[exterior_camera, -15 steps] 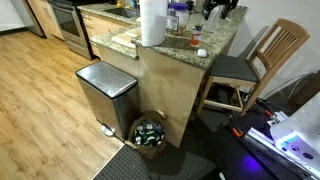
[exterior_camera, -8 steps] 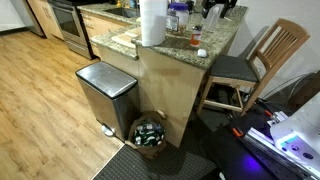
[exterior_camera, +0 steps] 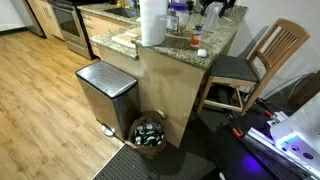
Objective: Pick the white bottle and put it on the plastic bottle, then pick the white object and put it on the white bottle
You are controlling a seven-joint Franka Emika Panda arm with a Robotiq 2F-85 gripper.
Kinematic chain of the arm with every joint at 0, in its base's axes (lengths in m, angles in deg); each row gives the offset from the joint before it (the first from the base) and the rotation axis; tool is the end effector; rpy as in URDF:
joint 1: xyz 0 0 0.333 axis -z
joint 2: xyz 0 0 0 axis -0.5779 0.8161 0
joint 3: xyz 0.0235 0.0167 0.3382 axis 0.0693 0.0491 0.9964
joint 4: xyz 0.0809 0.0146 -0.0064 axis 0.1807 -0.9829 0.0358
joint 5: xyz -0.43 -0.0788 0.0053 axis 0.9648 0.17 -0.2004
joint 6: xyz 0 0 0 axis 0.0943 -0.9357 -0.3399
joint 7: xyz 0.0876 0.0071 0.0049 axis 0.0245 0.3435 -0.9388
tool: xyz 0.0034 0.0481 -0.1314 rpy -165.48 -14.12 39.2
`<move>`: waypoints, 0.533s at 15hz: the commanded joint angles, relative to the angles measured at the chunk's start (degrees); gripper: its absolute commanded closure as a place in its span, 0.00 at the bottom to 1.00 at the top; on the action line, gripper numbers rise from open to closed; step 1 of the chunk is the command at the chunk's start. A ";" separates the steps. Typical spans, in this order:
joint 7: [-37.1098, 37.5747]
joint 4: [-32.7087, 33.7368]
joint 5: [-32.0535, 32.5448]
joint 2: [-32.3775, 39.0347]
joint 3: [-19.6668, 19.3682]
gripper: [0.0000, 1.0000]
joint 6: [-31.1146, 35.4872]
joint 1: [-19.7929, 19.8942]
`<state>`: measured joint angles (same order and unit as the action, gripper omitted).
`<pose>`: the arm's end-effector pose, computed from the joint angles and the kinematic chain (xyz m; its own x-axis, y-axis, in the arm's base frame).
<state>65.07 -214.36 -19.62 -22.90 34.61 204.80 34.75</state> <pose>0.5173 0.0940 0.4755 0.9081 -0.2962 0.2961 -0.2932 -0.9544 -0.0557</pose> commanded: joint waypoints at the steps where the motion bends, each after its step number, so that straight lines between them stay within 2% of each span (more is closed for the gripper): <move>1: 0.14 0.07 -0.03 0.01 0.01 0.00 -0.18 0.03; 2: 3.56 1.58 -0.12 -0.75 0.98 0.00 -7.49 0.18; 4: 3.75 1.05 -2.73 -0.75 0.34 0.00 -6.15 -0.80; 5: 2.18 3.09 -2.71 2.83 -0.91 0.00 -1.71 0.04; 6: 0.98 3.93 -3.85 3.78 -1.73 0.00 0.05 0.11; 8: 3.55 5.38 -3.46 5.80 -2.16 0.00 1.57 1.14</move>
<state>68.30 -212.43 -21.94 -21.71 33.77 203.99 34.63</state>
